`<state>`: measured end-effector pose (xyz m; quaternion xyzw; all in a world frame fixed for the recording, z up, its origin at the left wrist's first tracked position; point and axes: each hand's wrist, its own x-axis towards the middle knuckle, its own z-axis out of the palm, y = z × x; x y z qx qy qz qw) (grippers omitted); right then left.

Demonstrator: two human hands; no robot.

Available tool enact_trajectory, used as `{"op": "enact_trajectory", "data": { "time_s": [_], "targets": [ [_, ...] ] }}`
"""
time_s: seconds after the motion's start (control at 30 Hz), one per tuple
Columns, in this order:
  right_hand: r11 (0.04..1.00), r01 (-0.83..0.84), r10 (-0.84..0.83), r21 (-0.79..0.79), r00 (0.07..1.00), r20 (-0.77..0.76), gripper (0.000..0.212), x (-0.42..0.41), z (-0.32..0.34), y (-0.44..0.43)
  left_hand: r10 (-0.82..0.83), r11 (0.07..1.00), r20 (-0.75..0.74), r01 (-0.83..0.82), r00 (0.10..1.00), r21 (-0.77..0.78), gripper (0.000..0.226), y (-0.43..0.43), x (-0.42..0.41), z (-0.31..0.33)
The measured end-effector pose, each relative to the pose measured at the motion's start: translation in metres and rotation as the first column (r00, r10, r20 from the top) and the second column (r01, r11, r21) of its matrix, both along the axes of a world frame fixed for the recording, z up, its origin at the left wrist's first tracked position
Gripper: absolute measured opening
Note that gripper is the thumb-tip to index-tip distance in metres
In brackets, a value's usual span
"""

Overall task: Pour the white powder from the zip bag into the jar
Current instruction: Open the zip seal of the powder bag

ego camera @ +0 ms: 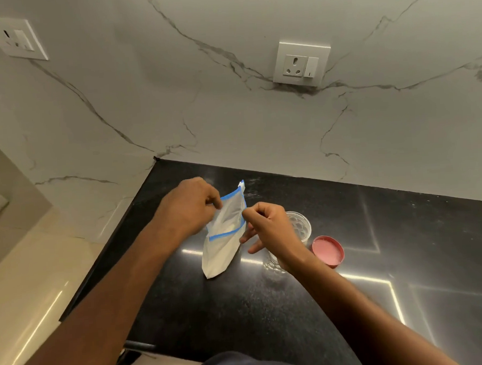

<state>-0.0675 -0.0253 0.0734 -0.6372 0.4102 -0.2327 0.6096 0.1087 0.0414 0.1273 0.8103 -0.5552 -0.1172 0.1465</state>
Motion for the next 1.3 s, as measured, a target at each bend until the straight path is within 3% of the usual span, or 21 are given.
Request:
{"op": "enact_trajectory", "data": {
  "time_s": [0.13,0.2,0.33,0.47,0.67,0.87,1.07,1.23,1.3],
  "targets": [
    [0.999,-0.023,0.023,-0.030,1.000,-0.003,0.020,0.004,0.003,0.004,-0.082,0.989,-0.141,0.098,0.987,0.111,0.026,-0.020,-0.019,0.016],
    [0.999,-0.024,0.024,-0.036,1.000,0.008,0.020,0.007,0.005,0.007,-0.069,0.983,-0.157,0.094,0.985,0.156,0.024,-0.032,-0.024,0.019],
    [0.999,-0.031,0.032,-0.030,0.998,0.047,0.018,0.013,0.004,0.017,0.013,0.981,-0.130,0.012,0.991,0.192,0.042,-0.054,-0.029,0.013],
    [0.999,-0.017,0.019,-0.028,0.999,0.045,0.016,0.010,0.001,0.016,0.104,0.994,-0.130,-0.099,0.986,0.040,0.028,-0.060,-0.029,0.004],
    [0.997,0.072,-0.067,-0.033,0.988,0.139,0.012,-0.018,0.002,-0.004,0.094,0.977,-0.292,-0.145,0.952,-0.158,0.023,-0.045,-0.012,0.027],
    [0.929,0.338,-0.316,-0.149,0.936,0.157,0.009,-0.041,0.004,-0.042,-0.123,0.898,-0.302,-0.024,0.945,-0.440,0.027,-0.054,-0.029,0.086],
    [0.916,0.363,-0.388,0.171,0.909,0.152,0.031,-0.059,0.015,-0.080,-0.231,0.811,-0.221,0.063,0.948,-0.581,0.033,-0.083,-0.059,0.117],
    [0.824,0.464,-0.551,0.325,0.790,0.270,0.010,-0.095,0.017,-0.091,-0.346,0.803,-0.327,0.097,0.879,-0.588,0.029,-0.095,-0.083,0.119],
    [0.787,0.482,-0.602,0.386,0.738,0.306,0.013,-0.114,0.018,-0.093,-0.398,0.798,-0.381,0.110,0.835,-0.592,0.026,-0.097,-0.093,0.118]
  ]
}}
